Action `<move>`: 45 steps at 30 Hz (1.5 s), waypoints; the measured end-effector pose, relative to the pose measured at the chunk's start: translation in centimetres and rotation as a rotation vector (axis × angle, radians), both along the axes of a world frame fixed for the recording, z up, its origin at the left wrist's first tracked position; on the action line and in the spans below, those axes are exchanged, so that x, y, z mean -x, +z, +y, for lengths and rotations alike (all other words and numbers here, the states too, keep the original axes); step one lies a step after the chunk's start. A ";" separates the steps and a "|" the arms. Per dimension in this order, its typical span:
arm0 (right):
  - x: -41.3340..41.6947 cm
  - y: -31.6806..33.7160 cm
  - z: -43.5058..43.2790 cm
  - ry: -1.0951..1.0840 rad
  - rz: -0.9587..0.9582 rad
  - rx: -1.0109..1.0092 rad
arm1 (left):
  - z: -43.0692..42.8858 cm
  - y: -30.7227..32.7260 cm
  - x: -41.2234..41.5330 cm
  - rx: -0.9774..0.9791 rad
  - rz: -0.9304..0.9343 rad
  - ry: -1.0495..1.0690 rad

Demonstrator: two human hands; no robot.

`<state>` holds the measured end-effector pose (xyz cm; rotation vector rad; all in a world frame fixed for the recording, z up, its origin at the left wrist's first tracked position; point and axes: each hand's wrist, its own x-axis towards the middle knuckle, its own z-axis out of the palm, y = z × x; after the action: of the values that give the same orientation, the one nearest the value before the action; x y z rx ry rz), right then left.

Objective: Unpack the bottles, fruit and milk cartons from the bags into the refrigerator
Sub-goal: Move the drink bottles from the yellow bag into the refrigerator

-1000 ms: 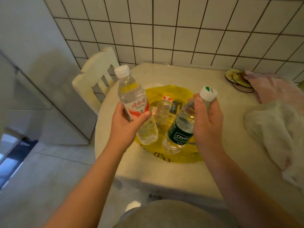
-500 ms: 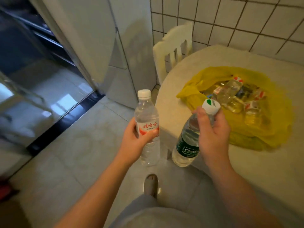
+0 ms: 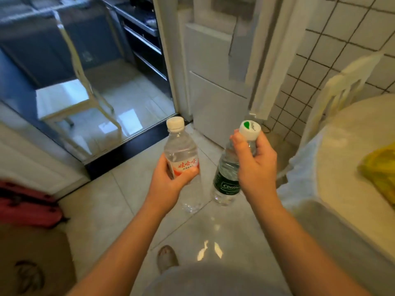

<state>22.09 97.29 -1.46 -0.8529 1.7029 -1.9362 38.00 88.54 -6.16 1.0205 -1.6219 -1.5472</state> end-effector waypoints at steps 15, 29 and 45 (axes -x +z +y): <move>-10.4 0.9 -32.6 0.242 -0.037 -0.035 | -29.7 0.8 -11.8 0.028 0.072 0.213; 5.4 7.0 -61.2 0.181 0.033 0.090 | -58.7 8.6 6.9 0.228 0.290 0.013; 26.8 14.5 -71.8 -0.264 0.262 0.372 | -73.8 15.4 33.3 0.273 0.488 -0.390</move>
<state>-4.69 25.47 13.00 -1.1007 1.6927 -2.4656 4.68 14.72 9.20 0.1598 -1.6671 -1.5987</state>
